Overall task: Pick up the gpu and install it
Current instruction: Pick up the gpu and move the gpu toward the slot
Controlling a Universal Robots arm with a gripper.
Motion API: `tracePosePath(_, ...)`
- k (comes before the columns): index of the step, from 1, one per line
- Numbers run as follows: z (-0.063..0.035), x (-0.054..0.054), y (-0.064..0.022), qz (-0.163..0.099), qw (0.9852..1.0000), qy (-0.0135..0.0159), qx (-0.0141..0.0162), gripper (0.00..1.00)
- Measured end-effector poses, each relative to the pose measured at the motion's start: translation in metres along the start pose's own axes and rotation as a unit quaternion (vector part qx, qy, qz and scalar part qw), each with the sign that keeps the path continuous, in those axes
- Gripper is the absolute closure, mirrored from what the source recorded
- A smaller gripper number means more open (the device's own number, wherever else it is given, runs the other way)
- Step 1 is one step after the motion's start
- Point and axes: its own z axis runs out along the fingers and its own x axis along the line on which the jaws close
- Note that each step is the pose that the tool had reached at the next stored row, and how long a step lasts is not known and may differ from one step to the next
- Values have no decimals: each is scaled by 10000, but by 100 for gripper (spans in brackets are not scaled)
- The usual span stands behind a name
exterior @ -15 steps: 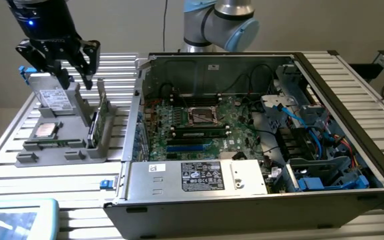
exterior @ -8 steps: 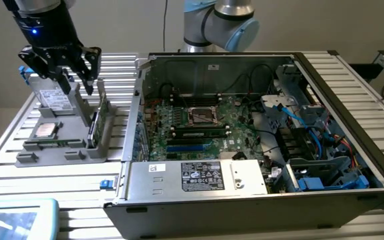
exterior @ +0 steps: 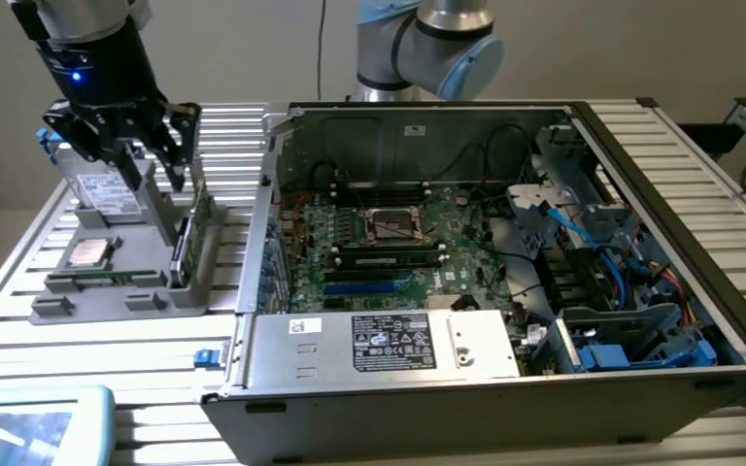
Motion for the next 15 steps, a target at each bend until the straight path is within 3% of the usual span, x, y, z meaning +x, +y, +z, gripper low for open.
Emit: tracePosePath(15,273,-6,3,-202,9998,15,4,46)
